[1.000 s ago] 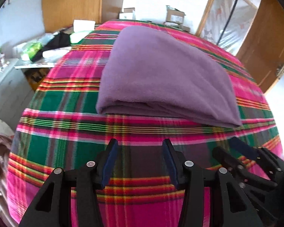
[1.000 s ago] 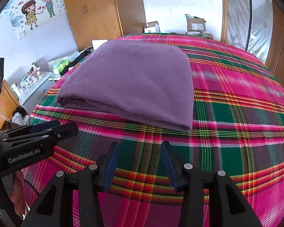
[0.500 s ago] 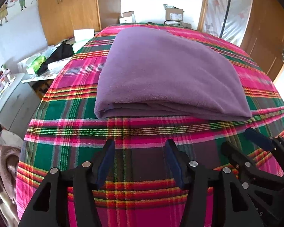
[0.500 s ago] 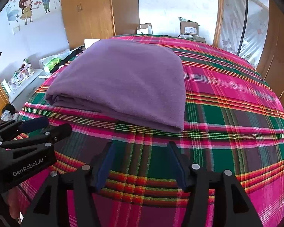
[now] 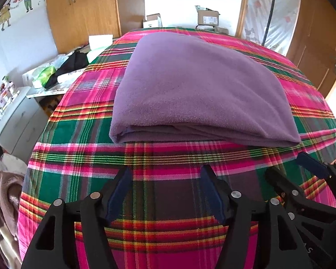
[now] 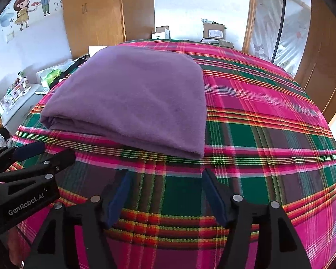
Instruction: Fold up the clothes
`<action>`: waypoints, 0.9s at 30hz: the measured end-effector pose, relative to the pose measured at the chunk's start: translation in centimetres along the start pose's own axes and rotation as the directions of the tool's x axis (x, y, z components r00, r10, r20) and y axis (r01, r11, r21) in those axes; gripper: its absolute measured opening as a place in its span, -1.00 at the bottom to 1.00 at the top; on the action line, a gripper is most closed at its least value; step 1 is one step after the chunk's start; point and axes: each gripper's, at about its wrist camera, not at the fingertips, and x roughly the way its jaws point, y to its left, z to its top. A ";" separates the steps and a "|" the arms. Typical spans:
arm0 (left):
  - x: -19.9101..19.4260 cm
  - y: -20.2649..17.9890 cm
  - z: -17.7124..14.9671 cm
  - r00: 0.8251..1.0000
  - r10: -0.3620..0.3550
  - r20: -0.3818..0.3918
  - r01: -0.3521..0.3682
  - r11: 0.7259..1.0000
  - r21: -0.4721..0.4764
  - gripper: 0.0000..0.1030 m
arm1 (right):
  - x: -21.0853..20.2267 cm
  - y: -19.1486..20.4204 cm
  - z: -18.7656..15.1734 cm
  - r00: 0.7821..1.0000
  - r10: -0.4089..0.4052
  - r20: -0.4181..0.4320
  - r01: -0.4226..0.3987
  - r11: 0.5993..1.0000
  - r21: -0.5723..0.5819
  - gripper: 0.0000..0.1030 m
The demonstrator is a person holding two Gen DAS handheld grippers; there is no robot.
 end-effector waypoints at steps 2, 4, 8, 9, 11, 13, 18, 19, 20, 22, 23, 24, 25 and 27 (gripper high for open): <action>0.0 0.0 -0.1 1.000 0.002 0.005 -0.002 1.000 -0.002 0.31 | 0.0 -0.1 0.0 1.000 0.000 0.000 0.000 1.000 0.000 0.28; 0.0 0.0 -0.1 1.000 0.002 0.008 -0.002 1.000 -0.003 0.31 | -0.1 0.0 0.0 1.000 0.001 0.000 -0.001 1.000 0.000 0.28; 0.0 -0.1 -0.1 1.000 0.004 0.008 -0.004 1.000 -0.004 0.31 | -0.1 0.2 -0.1 1.000 0.002 0.000 -0.002 1.000 0.001 0.29; 0.0 -0.1 -0.1 1.000 0.004 0.010 -0.004 1.000 -0.005 0.31 | -0.1 0.2 -0.2 1.000 0.002 0.001 -0.002 1.000 0.001 0.29; 0.0 -0.2 -0.2 1.000 0.007 0.012 -0.006 1.000 -0.008 0.31 | -0.2 0.3 -0.2 1.000 0.002 0.000 -0.002 1.000 0.000 0.30; 0.0 -0.3 -0.2 1.000 0.008 0.014 -0.008 1.000 -0.010 0.31 | -0.1 0.3 -0.2 1.000 0.002 0.000 -0.002 1.000 0.000 0.30; 0.1 -0.4 -0.1 1.000 0.013 0.013 -0.012 1.000 -0.014 0.33 | -0.1 0.4 -0.2 1.000 0.002 -0.001 -0.002 1.000 -0.002 0.31; 0.0 -0.4 -0.2 1.000 0.012 0.016 -0.011 1.000 -0.014 0.33 | -0.1 0.4 -0.2 1.000 0.002 -0.001 -0.002 1.000 -0.002 0.31; 0.0 -0.3 -0.2 1.000 0.011 0.018 -0.010 1.000 -0.015 0.33 | -0.1 0.4 -0.2 1.000 0.002 -0.001 -0.002 1.000 -0.002 0.32; 0.0 -0.3 -0.2 1.000 0.010 0.021 -0.010 1.000 -0.016 0.33 | -0.1 0.4 -0.2 1.000 0.002 -0.001 -0.002 1.000 -0.002 0.32; 0.0 -0.3 -0.2 1.000 0.010 0.023 -0.010 1.000 -0.016 0.33 | -0.1 0.5 -0.2 1.000 0.002 -0.001 -0.002 1.000 -0.002 0.32; 0.0 -0.3 -0.2 1.000 0.010 0.024 -0.010 1.000 -0.017 0.33 | -0.1 0.5 -0.2 1.000 0.002 -0.001 -0.002 1.000 -0.001 0.32; 0.0 -0.3 -0.2 1.000 0.012 0.025 -0.011 1.000 -0.017 0.34 | -0.1 0.5 -0.2 1.000 0.001 -0.001 -0.001 1.000 -0.001 0.32; 0.0 -0.4 -0.2 1.000 0.013 0.028 -0.012 1.000 -0.018 0.34 | -0.1 0.4 -0.3 1.000 0.002 -0.001 -0.002 1.000 -0.003 0.32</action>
